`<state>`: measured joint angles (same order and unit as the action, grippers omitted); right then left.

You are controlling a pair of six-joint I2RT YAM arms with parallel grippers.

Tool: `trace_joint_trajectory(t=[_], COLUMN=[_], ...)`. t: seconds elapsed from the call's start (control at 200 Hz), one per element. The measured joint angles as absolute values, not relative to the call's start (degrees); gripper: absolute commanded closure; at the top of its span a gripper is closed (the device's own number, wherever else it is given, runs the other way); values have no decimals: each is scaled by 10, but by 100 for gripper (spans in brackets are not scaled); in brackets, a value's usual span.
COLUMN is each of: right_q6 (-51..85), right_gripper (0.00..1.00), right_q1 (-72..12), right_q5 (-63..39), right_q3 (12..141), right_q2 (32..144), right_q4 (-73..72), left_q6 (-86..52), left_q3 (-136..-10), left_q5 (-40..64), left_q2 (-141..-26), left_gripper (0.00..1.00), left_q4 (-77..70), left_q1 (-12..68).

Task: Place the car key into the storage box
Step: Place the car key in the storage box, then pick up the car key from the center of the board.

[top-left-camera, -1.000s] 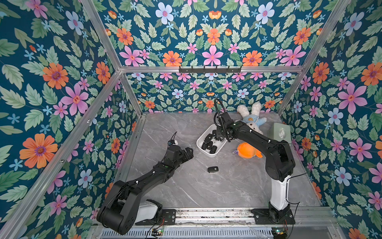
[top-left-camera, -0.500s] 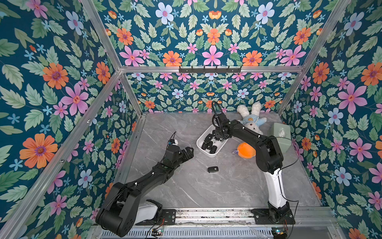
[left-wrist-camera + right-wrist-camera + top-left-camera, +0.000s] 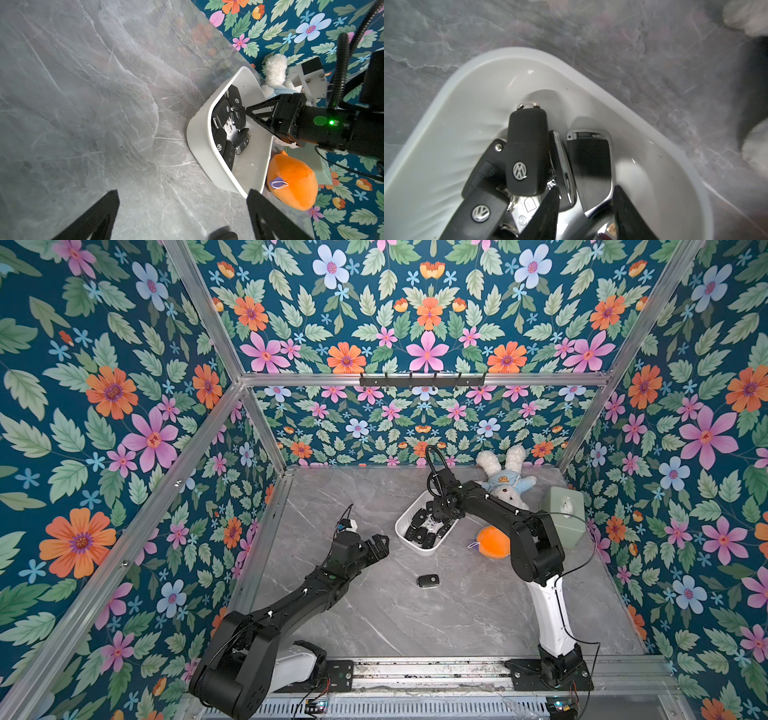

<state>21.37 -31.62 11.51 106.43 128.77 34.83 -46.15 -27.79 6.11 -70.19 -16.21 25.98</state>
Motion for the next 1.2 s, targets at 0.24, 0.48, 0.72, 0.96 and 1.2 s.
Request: trace_joint_trajectory(t=[0.24, 0.48, 0.72, 0.96, 1.2], right_q6=[213, 200, 178, 152, 127], right_gripper=[52, 51, 45, 35, 30], right_q1=[-316, -326, -351, -401, -455], right_q5=[116, 104, 72, 32, 3], right_q3=[1065, 992, 842, 710, 609], right_q2=[1239, 1158, 1032, 926, 868], right_q4=[349, 336, 273, 223, 174], left_q6=[-462, -464, -477, -496, -509], left_q3=[-280, -285, -292, -279, -272], left_q5=[62, 65, 80, 107, 114], left_q2=[-701, -703, -710, -710, -688], left_gripper=[0, 0, 0, 0, 0], left_q4=[-159, -157, -156, -156, -150], left_q1=[260, 260, 260, 260, 256])
